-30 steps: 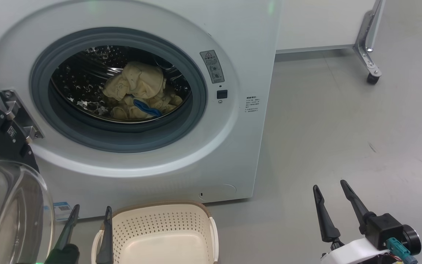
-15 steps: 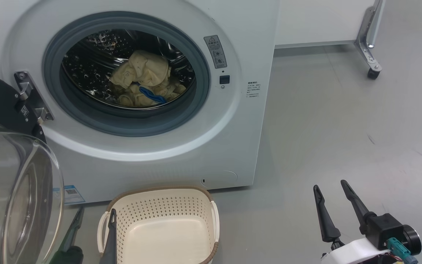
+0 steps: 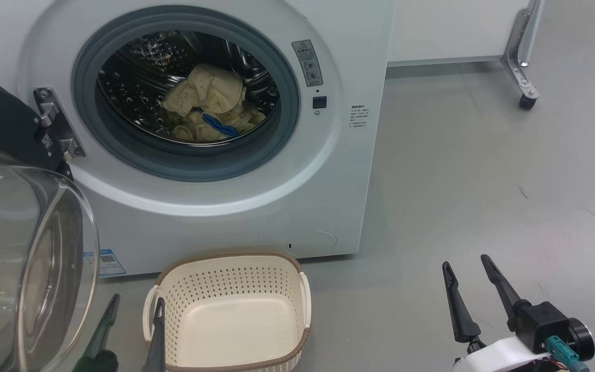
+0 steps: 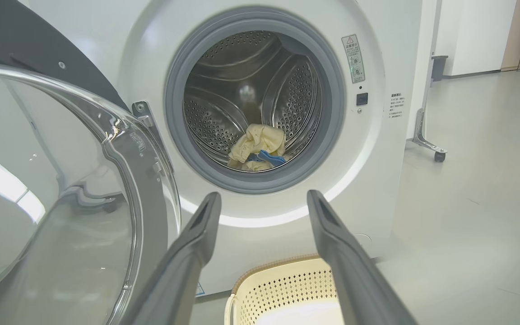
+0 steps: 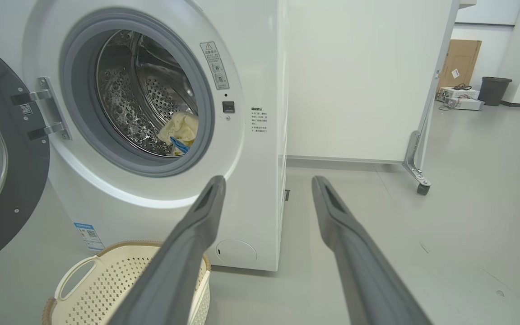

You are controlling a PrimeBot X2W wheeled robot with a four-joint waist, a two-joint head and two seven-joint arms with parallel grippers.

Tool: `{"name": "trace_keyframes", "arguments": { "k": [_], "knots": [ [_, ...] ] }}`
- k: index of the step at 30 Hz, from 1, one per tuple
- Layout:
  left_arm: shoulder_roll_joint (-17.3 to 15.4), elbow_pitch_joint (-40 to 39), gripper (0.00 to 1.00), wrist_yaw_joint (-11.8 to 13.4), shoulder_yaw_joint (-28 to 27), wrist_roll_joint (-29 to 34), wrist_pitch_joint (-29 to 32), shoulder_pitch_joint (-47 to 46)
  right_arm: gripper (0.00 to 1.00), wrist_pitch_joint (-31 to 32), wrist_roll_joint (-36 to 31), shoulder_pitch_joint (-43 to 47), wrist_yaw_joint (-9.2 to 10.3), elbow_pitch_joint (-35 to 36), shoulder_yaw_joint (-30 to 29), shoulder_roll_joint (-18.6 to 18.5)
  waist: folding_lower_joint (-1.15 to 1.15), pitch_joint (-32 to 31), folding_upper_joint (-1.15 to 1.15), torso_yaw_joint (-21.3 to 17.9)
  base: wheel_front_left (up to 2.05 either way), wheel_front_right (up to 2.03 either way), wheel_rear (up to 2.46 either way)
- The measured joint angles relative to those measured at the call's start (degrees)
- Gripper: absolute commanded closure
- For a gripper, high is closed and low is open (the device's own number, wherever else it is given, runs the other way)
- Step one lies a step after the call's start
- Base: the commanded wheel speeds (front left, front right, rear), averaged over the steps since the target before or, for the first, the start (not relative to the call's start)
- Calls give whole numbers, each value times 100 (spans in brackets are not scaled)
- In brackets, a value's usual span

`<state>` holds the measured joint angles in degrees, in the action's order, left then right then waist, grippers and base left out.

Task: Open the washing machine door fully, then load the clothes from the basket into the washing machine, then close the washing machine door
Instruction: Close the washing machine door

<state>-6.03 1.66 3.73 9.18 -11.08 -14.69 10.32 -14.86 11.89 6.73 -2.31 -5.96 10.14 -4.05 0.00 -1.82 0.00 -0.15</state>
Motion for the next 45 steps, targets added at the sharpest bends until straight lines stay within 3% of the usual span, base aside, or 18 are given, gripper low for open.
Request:
{"name": "trace_keyframes", "arguments": {
  "k": [45],
  "knots": [
    [-30, -65, 0, -5, 134, 34, 0, 32, 0, 0, -2, 99, 46, 1, -87, -7, 0, -16, 0, 258, -1, 1, 0]
  ]
}}
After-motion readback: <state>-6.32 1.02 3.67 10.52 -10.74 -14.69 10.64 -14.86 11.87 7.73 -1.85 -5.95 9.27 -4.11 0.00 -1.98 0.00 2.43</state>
